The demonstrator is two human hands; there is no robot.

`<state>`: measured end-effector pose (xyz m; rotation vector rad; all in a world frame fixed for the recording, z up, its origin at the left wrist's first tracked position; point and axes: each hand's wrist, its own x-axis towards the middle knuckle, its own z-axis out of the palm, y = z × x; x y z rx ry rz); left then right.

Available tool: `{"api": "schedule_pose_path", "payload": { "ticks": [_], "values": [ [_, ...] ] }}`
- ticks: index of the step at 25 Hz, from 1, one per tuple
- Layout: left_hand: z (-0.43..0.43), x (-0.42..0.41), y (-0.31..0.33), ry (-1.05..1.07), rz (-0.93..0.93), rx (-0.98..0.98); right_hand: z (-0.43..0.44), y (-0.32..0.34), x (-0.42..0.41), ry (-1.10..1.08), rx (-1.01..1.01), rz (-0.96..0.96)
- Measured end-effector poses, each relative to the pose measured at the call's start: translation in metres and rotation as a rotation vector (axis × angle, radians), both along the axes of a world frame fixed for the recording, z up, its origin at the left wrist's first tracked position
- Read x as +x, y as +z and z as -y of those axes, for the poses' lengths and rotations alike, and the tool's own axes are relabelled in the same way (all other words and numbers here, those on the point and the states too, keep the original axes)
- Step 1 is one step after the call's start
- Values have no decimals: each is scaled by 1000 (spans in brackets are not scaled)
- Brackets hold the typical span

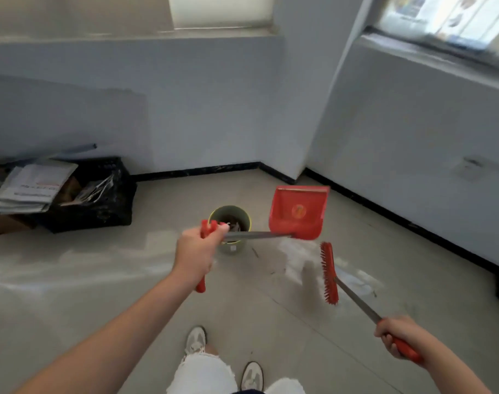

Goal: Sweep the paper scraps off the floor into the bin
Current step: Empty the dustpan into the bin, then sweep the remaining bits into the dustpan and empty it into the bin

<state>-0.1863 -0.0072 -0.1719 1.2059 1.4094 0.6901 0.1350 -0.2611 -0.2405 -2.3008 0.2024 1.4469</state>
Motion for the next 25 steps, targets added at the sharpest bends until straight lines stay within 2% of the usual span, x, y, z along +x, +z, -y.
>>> {"api": "schedule_pose_path", "payload": {
  "ticks": [3, 7, 11, 16, 21, 25],
  "values": [
    [-9, 45, -7, -437, -321, 327, 4, 4, 6, -71, -11, 38],
    [-32, 82, -22, -676, -549, 422, -1, 12, 7, -114, -37, 74],
    [-57, 106, -52, -833, -632, 439, -1, 20, 8, -237, -63, 140],
    [-76, 152, -77, -1059, -688, 643, -7, 2, 26, -308, -77, 181],
    [-92, 214, -94, -1190, -756, 760, 3, -25, 112, -344, -165, 254],
    [-96, 259, -124, -1230, -814, 855, 20, -79, 200, -281, -281, 283]
  ]
}}
